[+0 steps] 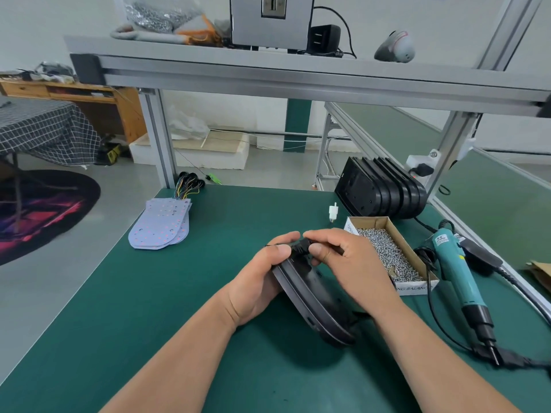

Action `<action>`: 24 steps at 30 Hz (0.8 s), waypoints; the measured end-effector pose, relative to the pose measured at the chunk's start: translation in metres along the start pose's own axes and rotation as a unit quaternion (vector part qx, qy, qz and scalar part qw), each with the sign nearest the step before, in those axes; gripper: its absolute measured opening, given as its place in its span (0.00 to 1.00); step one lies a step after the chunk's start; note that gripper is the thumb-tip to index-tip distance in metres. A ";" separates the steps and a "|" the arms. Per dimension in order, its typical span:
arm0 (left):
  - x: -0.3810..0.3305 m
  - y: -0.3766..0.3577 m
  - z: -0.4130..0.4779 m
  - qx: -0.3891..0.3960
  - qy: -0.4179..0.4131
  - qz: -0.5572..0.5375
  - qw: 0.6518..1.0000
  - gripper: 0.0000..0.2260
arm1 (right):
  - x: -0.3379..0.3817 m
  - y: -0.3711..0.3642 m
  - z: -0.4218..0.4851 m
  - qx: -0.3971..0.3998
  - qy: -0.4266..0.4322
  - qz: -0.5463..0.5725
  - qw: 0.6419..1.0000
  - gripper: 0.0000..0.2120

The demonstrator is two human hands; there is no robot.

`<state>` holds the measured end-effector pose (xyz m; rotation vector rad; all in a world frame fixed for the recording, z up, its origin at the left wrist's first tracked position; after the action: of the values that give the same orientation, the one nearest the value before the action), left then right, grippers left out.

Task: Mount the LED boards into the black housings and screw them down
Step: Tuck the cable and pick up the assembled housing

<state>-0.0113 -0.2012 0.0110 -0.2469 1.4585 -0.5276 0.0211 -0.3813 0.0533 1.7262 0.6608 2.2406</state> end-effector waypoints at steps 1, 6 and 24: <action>0.000 0.001 0.000 0.000 0.000 0.002 1.000 0.40 | 0.000 0.001 0.000 0.006 0.009 -0.028 1.000 0.13; 0.001 0.001 0.001 -0.001 -0.002 0.006 1.000 0.39 | 0.004 0.002 0.000 -0.010 0.032 -0.049 0.998 0.12; -0.002 0.000 -0.001 0.028 -0.007 -0.008 1.000 0.38 | 0.004 0.002 0.005 0.069 -0.022 -0.023 0.997 0.08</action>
<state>-0.0119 -0.2006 0.0128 -0.2183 1.4279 -0.5782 0.0246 -0.3805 0.0589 1.7970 0.8553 2.1657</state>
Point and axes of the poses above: each hand's wrist, its own z-axis towards the middle knuckle, its own y-axis out of the back of the hand, x = y × z, the point moved 2 cm from there along z, towards the middle knuckle, and after that the axes turned 11 degrees about -y, right-handed, at the moved point
